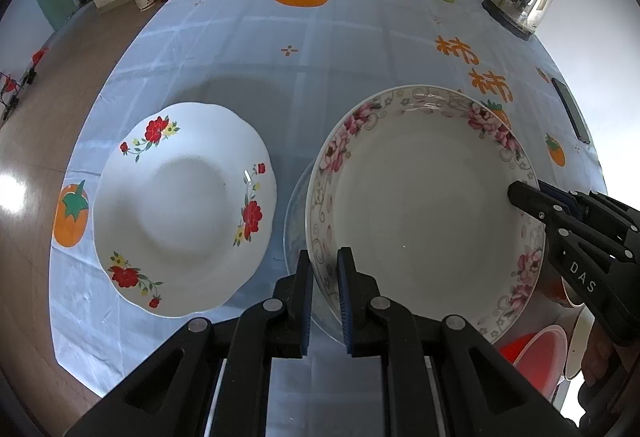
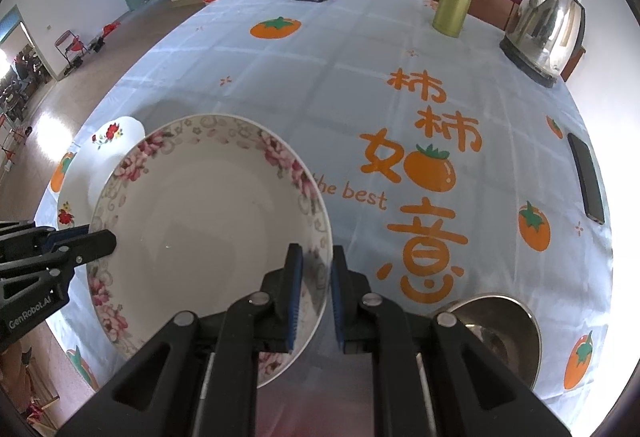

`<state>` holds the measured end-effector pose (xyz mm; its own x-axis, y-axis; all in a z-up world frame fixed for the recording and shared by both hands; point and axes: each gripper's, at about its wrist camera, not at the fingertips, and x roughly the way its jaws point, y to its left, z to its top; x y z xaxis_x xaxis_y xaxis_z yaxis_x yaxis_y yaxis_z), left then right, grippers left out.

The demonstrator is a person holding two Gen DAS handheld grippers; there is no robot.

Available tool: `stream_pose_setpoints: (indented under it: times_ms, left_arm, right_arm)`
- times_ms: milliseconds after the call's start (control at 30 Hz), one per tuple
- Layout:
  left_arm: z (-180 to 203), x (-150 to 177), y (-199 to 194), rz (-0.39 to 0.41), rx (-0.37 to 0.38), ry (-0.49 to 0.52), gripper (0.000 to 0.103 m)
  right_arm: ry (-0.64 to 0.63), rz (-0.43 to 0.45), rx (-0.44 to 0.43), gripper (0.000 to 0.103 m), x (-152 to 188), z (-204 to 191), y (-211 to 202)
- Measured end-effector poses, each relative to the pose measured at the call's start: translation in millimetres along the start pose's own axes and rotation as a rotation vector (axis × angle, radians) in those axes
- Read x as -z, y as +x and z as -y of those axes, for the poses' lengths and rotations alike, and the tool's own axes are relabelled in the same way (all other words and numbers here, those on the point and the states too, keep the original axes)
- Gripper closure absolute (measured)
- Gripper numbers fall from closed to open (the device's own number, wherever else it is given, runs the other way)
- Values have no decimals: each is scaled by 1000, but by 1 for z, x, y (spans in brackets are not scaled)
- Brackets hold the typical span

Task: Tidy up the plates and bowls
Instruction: 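Lower the pink-floral plate onto the blue-patterned plate with both tools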

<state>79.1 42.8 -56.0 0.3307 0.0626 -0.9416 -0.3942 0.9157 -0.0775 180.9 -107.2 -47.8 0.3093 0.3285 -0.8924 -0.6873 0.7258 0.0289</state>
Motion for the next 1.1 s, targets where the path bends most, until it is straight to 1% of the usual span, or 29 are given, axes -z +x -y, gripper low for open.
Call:
stream_pose_setpoints:
  times_ms: [833,1100]
  left_arm:
    - [-1,0,13,-19,8,-13,90]
    - [-4,5,20,-30,-2,-16,90]
  right_arm:
    - [-4,-18,8,90,1,0,9]
    - [-8,-36,3,90,6,-3,18]
